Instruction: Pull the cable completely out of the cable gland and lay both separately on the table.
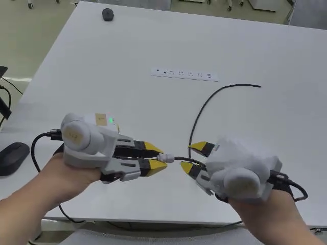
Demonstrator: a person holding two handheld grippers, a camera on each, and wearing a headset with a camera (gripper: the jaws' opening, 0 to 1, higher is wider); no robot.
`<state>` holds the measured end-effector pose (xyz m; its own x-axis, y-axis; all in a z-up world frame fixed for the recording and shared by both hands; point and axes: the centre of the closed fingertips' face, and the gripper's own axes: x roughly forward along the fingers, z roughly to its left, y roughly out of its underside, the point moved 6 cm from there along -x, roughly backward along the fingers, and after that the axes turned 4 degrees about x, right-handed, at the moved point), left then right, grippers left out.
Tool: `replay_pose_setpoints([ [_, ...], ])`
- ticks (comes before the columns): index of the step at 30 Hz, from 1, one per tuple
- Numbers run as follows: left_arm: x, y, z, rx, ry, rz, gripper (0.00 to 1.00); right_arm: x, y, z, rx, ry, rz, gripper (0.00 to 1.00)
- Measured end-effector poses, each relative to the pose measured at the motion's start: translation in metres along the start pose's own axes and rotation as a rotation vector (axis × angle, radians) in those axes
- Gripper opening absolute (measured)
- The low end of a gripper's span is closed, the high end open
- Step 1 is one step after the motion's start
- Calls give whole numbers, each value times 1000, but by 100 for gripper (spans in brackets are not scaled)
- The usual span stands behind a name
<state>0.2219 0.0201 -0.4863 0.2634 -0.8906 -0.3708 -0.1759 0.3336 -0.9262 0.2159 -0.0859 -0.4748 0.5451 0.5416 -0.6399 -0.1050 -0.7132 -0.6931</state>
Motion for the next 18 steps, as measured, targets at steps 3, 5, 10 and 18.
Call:
replay_pose_setpoints([
  [3,0,1,0,0,3,2,15,4,-2,5,-68,-7,9,13],
  [5,1,2,0,0,4,7,15,5,-2,6,-108,0,22,9],
  [10,4,4,0,1,5,14,15,9,-3,12,-149,-17,28,5],
  [18,10,6,2,7,10,23,15,12,5,7,-72,-21,42,0],
])
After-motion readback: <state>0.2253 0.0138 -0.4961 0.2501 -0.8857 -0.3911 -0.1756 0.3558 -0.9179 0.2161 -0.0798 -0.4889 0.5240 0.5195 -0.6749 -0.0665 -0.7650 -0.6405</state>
